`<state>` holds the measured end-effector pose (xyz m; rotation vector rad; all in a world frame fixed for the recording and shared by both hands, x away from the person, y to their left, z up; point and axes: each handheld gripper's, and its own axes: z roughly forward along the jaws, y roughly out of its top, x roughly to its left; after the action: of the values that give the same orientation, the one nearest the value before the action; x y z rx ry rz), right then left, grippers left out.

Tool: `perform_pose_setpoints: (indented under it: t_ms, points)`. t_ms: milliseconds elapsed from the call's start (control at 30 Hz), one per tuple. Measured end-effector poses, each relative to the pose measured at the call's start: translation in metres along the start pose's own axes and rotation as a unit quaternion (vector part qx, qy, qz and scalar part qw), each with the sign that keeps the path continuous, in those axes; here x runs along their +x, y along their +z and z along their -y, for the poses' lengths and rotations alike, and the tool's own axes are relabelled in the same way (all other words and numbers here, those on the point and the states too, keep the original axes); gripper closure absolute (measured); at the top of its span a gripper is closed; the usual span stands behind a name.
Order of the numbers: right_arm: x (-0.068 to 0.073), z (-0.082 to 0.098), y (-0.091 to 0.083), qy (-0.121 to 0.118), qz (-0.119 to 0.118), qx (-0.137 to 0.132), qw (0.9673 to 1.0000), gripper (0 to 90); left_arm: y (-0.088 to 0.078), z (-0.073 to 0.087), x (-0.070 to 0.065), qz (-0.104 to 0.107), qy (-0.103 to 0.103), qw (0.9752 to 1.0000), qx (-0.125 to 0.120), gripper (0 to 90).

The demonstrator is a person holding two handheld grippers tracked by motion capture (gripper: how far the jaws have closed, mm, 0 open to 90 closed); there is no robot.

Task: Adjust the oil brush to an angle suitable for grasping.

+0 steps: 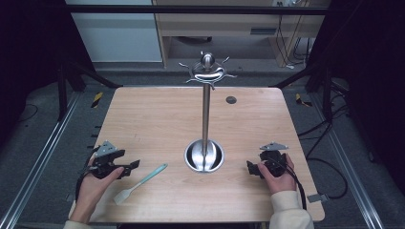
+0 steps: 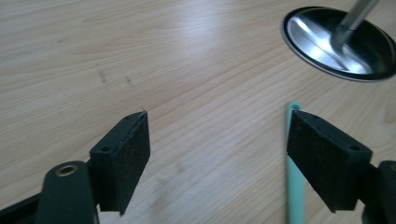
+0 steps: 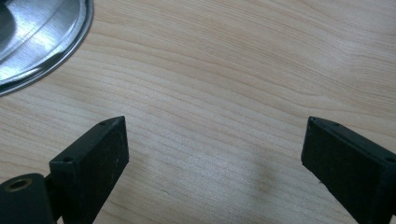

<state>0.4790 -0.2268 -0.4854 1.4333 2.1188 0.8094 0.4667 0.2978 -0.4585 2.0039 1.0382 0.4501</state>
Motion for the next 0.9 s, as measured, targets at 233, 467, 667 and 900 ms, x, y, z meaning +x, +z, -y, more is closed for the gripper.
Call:
perform_pose_setpoints:
  t_ms: [233,467,667,900]
  points:
    - [-0.001,0.001,-0.002,0.004,0.002,-0.003,1.0,8.1,0.014,-0.035,-0.016,-0.005,0.051,0.998,0.037,31.4]
    - [-0.004,0.003,-0.001,0.009,0.007,-0.001,0.9999,8.1,0.028,-0.056,-0.031,0.0,0.077,0.9958,0.051,55.2]
    - [-0.006,0.004,-0.002,0.015,0.016,-0.005,0.9997,8.5,0.037,-0.045,-0.045,0.009,0.091,0.9926,0.08,75.9]
    - [-0.006,0.002,-0.002,0.015,0.013,-0.007,0.9998,8.5,0.048,-0.038,-0.053,0.02,0.094,0.9888,0.114,88.7]
